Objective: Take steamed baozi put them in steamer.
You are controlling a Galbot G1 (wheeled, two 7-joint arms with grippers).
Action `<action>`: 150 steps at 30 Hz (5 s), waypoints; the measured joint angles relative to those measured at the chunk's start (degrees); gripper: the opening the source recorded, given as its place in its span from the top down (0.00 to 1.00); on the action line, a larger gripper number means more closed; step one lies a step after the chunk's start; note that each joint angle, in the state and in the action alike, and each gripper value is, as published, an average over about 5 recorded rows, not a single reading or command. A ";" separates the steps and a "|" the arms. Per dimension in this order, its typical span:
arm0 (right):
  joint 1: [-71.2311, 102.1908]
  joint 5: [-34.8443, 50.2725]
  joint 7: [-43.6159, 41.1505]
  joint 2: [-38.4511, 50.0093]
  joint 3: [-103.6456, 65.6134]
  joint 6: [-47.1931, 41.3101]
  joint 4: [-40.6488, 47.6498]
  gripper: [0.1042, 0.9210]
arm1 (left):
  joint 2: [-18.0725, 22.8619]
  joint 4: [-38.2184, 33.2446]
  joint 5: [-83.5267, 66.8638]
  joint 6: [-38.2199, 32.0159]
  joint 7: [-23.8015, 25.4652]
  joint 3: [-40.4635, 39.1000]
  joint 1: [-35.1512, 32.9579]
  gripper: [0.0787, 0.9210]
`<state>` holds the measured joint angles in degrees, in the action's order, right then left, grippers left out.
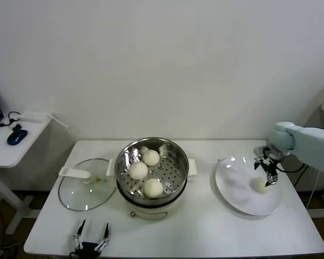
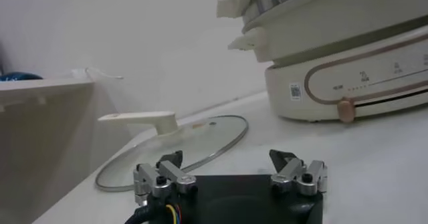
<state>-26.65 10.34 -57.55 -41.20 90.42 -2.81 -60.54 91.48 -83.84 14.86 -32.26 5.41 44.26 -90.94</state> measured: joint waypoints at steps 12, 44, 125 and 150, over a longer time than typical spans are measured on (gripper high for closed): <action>7.68 -2.85 -0.39 -0.51 -7.61 0.80 6.22 0.12 | 0.09 0.22 0.31 -0.20 -0.11 0.21 -0.11 0.12; -7.08 7.44 -1.63 -1.11 1.97 -2.71 -2.33 0.38 | -0.26 -0.38 0.23 -0.07 -0.18 0.02 -0.17 0.12; -18.69 44.16 22.38 -10.66 -4.22 -22.53 -24.90 0.12 | -1.31 -0.99 -0.22 0.91 0.11 -0.50 0.47 0.12; 60.17 28.50 58.78 6.35 -80.13 -7.00 -49.35 0.12 | -0.85 -2.87 1.18 2.03 0.52 -1.16 -0.46 0.12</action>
<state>33.52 38.84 1.23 -34.85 10.29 -9.81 -109.89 90.62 -86.71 16.04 -30.23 5.93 43.10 -91.40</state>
